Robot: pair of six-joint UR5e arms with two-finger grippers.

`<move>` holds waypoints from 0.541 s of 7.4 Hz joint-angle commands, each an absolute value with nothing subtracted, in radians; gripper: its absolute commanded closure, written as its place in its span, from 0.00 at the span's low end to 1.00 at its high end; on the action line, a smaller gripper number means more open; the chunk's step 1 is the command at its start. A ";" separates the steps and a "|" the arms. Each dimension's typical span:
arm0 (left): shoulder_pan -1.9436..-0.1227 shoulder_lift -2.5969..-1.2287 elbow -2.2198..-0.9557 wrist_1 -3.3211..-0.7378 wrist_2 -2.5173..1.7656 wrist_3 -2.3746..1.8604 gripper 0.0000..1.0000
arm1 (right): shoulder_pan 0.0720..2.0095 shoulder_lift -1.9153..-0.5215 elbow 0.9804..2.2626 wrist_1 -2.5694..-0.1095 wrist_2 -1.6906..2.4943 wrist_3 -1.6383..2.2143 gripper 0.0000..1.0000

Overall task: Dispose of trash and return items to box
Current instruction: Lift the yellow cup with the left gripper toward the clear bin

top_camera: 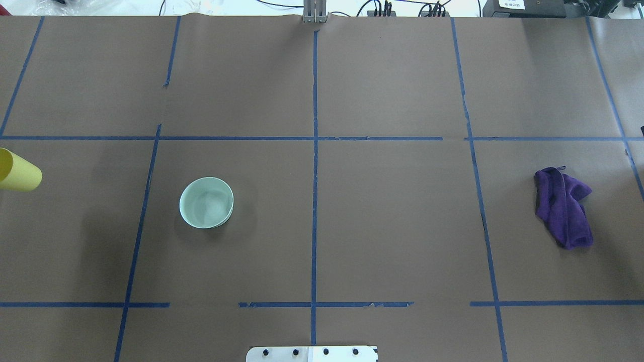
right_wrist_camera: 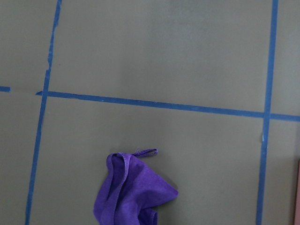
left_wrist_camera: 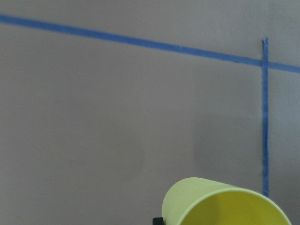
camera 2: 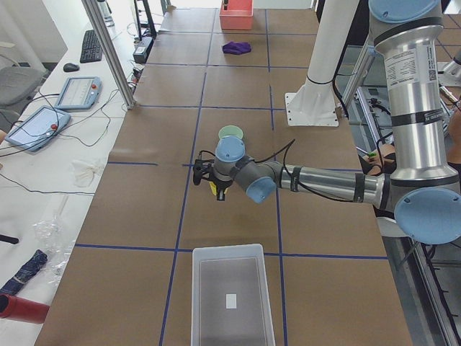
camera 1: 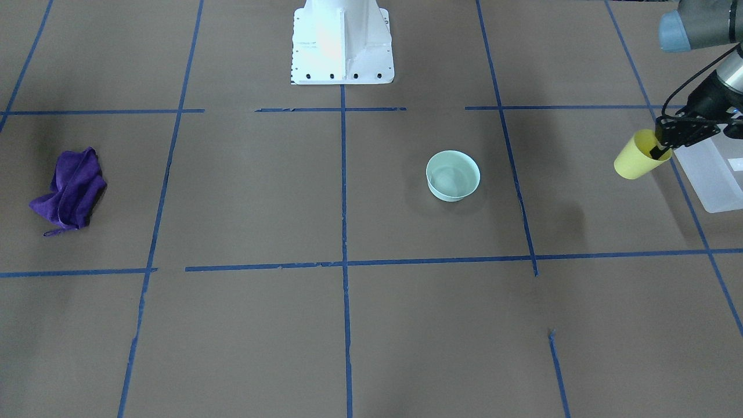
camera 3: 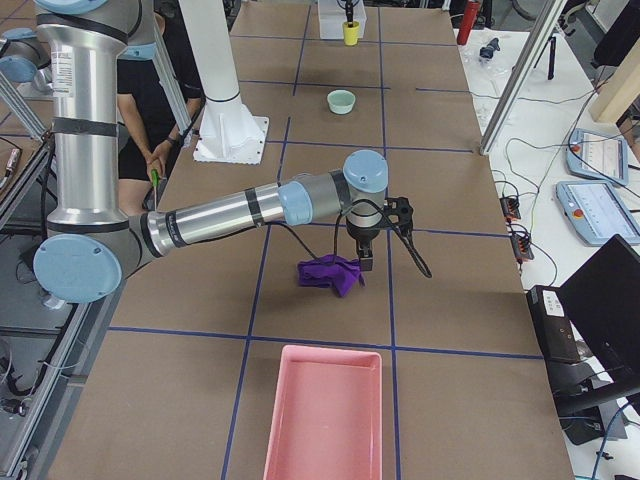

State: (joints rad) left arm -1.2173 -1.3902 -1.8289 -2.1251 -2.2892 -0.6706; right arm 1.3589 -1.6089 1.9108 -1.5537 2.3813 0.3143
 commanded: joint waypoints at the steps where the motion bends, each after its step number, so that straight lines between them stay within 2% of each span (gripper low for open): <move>1: -1.337 -1.478 -1.839 -1.923 -2.284 -0.472 1.00 | 1.277 -1.608 1.892 -1.487 2.315 0.423 0.00; 4: -1.498 -1.515 -1.806 -1.783 -2.151 -0.130 1.00 | 1.240 -1.603 1.845 -1.388 2.309 0.508 0.00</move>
